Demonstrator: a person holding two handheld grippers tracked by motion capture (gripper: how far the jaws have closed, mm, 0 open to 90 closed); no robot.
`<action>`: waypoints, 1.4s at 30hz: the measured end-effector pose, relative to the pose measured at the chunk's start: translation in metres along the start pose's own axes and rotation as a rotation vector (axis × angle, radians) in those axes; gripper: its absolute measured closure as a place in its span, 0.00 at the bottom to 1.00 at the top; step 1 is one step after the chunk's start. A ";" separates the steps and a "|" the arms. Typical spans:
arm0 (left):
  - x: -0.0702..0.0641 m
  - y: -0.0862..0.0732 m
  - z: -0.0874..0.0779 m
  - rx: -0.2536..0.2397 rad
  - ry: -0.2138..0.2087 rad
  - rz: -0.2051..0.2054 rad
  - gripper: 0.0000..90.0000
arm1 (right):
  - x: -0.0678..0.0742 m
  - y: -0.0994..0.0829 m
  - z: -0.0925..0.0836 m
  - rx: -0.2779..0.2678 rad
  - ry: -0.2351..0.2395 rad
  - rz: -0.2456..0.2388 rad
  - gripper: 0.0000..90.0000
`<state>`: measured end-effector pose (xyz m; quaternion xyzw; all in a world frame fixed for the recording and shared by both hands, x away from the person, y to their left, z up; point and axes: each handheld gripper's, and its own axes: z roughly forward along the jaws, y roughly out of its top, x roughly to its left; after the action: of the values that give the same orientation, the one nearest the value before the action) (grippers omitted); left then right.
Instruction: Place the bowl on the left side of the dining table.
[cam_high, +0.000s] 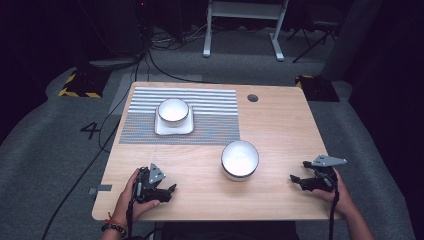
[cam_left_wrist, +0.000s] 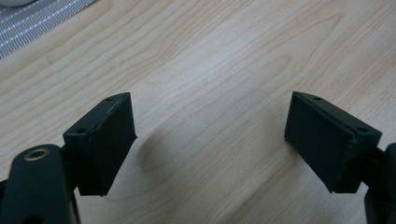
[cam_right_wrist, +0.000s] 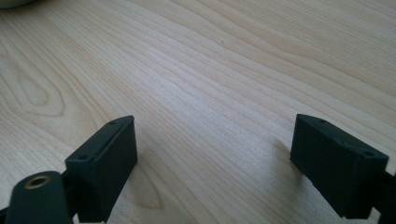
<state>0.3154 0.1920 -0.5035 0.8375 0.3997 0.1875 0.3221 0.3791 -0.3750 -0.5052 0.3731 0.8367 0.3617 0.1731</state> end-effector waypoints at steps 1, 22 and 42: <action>0.001 -0.001 0.000 0.006 -0.013 -0.012 0.18 | 0.000 0.000 0.000 0.001 0.001 -0.001 0.16; 0.009 -0.005 -0.001 0.016 -0.052 -0.065 0.17 | 0.000 0.000 0.000 0.000 0.000 -0.003 0.17; 0.010 -0.005 -0.002 0.014 -0.045 -0.060 0.17 | 0.000 0.000 0.000 0.001 0.000 0.002 0.17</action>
<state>0.3176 0.2026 -0.5054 0.8315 0.4184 0.1559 0.3306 0.3787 -0.3750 -0.5051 0.3738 0.8365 0.3616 0.1726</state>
